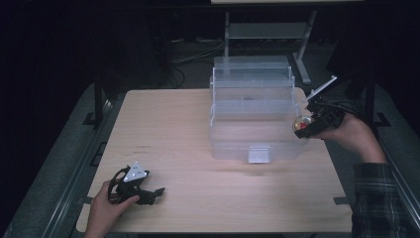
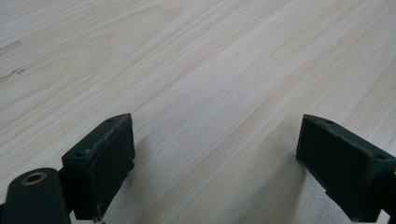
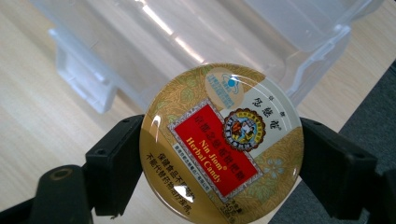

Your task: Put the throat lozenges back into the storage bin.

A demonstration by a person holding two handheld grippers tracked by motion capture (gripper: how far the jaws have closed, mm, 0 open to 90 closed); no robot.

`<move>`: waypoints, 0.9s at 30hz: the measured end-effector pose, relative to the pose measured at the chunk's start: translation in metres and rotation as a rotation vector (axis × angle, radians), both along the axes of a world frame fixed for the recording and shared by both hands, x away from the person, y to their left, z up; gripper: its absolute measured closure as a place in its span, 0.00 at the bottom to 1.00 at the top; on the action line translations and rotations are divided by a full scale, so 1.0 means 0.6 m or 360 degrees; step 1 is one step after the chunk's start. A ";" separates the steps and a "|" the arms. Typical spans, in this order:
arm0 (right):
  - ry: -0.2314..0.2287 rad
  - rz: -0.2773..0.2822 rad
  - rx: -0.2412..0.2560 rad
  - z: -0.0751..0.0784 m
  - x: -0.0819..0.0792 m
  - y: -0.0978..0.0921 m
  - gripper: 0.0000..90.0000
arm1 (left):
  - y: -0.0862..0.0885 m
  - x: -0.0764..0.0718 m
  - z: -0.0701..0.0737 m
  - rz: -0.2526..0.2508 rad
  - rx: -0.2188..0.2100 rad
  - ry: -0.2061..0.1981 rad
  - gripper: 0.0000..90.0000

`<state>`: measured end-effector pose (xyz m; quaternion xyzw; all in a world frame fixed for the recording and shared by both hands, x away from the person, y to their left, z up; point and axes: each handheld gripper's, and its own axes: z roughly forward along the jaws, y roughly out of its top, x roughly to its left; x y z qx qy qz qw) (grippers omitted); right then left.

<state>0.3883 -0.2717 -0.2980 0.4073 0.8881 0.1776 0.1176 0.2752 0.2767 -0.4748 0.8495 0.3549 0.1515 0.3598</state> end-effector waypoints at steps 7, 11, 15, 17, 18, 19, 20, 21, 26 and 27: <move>0.0020 -0.0066 -0.0039 -0.008 0.025 0.000 0.22 | 0.000 0.000 0.000 0.0000 0.0002 0.0003 0.12; 0.0033 -0.0078 -0.0047 -0.014 0.036 0.000 0.22 | 0.000 0.000 0.000 0.0000 0.0001 0.0003 0.12; 0.0052 -0.0094 -0.0040 -0.023 0.046 0.002 0.22 | 0.000 0.000 0.000 0.0000 0.0002 0.0004 0.12; 0.0068 -0.0102 -0.0036 -0.029 0.049 0.003 0.22 | 0.000 0.000 0.000 0.0000 0.0002 0.0003 0.12; 0.0072 -0.0098 -0.0034 -0.033 0.051 0.004 0.22 | 0.000 0.000 0.000 0.0000 0.0002 0.0004 0.12; 0.0072 -0.0098 -0.0034 -0.033 0.051 0.004 0.22 | 0.000 0.000 0.000 0.0000 0.0002 0.0004 0.12; 0.0086 -0.0109 -0.0032 -0.038 0.053 0.004 0.22 | 0.000 0.000 0.000 0.0000 0.0002 0.0003 0.12; 0.0086 -0.0109 -0.0032 -0.038 0.053 0.004 0.22 | 0.000 0.000 0.000 0.0000 0.0002 0.0003 0.12; 0.0110 -0.0101 -0.0028 -0.055 0.058 0.007 0.22 | 0.000 0.000 0.000 0.0000 0.0001 0.0003 0.12; 0.0110 -0.0101 -0.0028 -0.055 0.058 0.007 0.22 | 0.000 0.000 0.000 0.0000 0.0001 0.0003 0.12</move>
